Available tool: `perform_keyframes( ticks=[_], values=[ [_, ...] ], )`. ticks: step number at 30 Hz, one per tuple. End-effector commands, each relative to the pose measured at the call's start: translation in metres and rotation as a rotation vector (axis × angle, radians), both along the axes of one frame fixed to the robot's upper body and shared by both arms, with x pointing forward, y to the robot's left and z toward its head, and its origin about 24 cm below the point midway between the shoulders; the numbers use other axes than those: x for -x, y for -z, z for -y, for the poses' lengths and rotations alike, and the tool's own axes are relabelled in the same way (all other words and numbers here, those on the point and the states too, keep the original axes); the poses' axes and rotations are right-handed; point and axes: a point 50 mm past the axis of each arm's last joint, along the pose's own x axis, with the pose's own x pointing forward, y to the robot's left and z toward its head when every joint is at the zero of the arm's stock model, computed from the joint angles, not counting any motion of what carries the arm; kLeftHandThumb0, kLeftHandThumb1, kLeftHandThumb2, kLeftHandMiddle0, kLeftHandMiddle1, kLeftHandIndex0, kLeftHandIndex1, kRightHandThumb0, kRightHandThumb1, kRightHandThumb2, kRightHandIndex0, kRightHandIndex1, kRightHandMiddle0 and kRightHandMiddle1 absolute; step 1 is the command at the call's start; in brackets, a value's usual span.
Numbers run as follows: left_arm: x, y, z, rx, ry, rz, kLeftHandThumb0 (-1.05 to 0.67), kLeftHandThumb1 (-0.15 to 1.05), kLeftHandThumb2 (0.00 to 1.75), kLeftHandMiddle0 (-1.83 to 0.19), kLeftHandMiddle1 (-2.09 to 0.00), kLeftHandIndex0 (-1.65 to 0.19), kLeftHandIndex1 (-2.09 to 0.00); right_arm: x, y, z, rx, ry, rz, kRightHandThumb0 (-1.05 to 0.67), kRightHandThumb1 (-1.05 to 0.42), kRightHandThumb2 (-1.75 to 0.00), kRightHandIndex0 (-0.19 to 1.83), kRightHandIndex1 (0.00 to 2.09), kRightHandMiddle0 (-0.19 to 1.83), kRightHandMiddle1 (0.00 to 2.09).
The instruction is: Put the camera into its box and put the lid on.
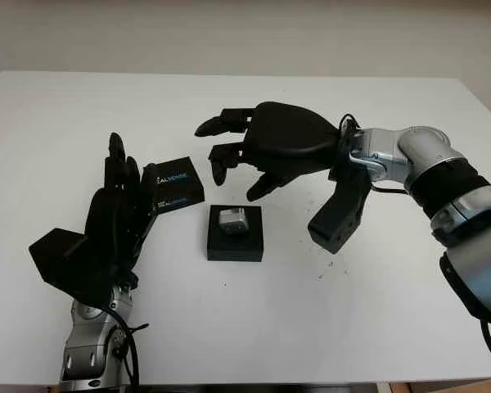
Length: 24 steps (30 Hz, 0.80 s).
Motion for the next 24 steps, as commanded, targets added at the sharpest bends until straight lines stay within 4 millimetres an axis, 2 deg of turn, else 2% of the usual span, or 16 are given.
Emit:
perform_keyframes(
  ticks=[1,10,24],
  values=[
    [-0.001,-0.004,0.001,0.005,0.001,0.019,-0.71,1.05,0.4,0.19,0.0,0.19,0.0,0.004,-0.006,0.003,0.02,-0.012,0.032,-0.53,-0.83,-0.05,0.23,0.12,0.22,0.55],
    [0.0,-0.004,0.002,0.0,0.002,0.018,-0.72,1.05,0.4,0.19,0.0,0.19,0.0,0.009,0.002,-0.002,0.072,-0.059,0.081,-0.37,-0.85,-0.06,0.28,0.11,0.22,0.43],
    [0.0,-0.003,0.002,0.003,-0.003,0.018,-0.72,1.05,0.4,0.19,0.0,0.19,0.0,0.011,0.019,-0.018,0.151,-0.109,0.057,-0.39,-0.86,-0.05,0.29,0.08,0.34,0.39]
  ],
)
